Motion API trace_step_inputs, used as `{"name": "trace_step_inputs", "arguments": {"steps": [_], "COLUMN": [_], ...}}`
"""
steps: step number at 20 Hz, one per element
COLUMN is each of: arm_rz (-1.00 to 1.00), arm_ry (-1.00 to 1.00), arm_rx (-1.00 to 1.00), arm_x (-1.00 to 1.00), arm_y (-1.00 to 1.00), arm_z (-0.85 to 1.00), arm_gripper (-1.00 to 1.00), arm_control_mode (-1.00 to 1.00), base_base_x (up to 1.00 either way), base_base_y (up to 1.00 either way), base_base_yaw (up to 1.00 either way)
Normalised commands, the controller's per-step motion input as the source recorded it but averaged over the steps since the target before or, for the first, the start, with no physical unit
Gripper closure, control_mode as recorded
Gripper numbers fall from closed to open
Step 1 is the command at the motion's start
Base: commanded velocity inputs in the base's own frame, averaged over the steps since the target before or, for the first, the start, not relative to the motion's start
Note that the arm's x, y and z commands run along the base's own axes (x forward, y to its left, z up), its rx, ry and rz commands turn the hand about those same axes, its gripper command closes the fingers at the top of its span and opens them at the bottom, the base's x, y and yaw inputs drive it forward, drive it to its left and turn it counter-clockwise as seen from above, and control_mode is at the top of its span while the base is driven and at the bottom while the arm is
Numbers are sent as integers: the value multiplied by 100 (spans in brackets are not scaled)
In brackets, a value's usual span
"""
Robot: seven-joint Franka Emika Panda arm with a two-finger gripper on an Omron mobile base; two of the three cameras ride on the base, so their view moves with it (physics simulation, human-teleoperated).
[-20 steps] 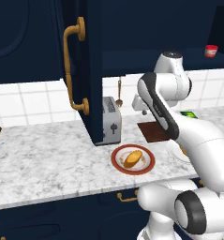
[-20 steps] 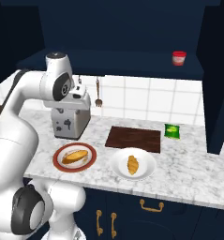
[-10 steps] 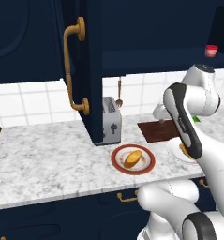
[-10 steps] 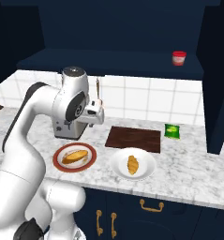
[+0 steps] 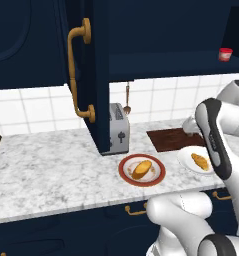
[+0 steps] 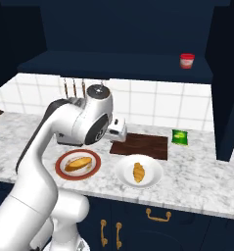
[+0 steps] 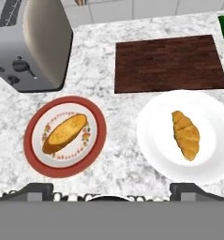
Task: From the different types of pastries on the counter, select a croissant and place it on the cutting board. Then retrieve a jar of jam from the cabinet and place it alongside the croissant on the cutting board.
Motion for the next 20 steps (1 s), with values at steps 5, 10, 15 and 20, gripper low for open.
{"name": "trace_step_inputs", "arguments": {"steps": [5,10,15,20], "arm_rz": [0,0,0,0], "arm_ry": [0,1,4,0], "arm_rx": [0,-4,-5,-2], "arm_x": [-6,0,1,11], "arm_y": [-53,-27,-23,-37], "arm_z": [-25,-51,-56,-35], "arm_gripper": [-100,-100,-100,-100], "arm_control_mode": [-100,-100,-100,-100], "base_base_x": [0,0,0,0], "base_base_y": [0,0,0,0], "base_base_yaw": [0,0,0,0]}}
